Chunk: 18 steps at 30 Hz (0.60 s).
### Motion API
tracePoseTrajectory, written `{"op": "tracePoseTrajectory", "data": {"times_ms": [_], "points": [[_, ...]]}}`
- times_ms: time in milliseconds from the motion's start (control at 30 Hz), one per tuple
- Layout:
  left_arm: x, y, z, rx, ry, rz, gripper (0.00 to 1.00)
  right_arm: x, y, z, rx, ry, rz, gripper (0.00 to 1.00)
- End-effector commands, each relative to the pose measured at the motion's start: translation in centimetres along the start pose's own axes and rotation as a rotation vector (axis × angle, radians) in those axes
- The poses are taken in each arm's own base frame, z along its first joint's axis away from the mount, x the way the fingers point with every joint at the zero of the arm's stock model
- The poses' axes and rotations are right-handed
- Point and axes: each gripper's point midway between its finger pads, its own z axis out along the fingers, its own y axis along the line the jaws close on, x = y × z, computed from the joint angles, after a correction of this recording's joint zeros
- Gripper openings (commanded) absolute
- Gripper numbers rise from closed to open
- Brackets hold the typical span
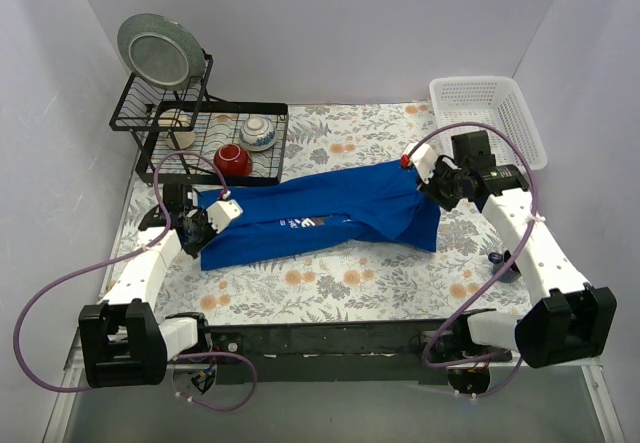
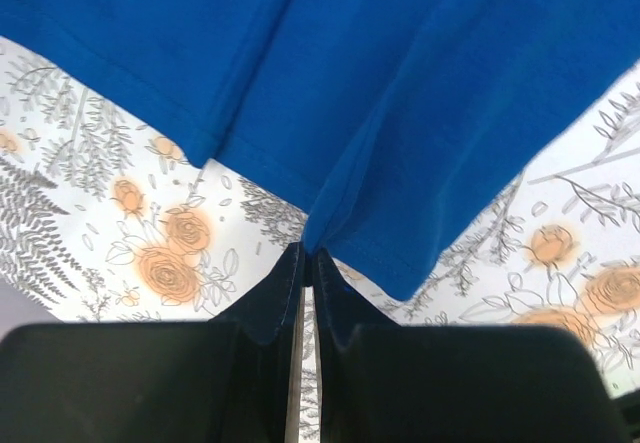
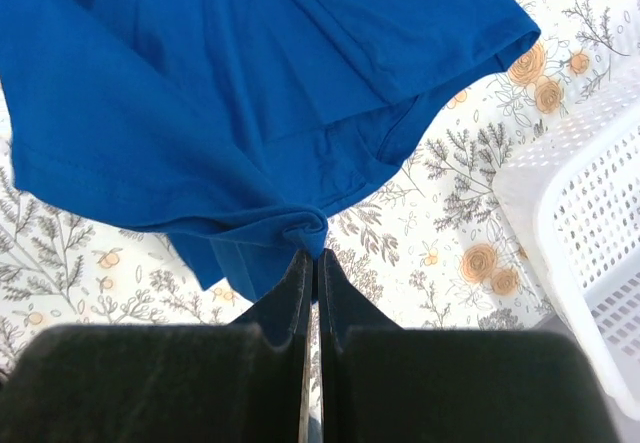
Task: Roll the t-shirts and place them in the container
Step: Fold the T-shirt at the center of the board.
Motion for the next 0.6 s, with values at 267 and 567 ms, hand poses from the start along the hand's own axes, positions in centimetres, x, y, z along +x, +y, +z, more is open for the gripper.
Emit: {"op": "tracePoseTrajectory", "data": {"times_ms": [267,567], "points": [[-2.6,5.4,-0.4,-0.155,-0.032,-0.038,0.00,-2.9,-4.5,4.0,0.005,-0.050,-0.084,0.01],[-2.0,6.2,0.6,-0.164,0.012,-0.024,0.00,-4.1,-7.1,7.5,-0.013,-0.043,-0.072,0.01]]}}
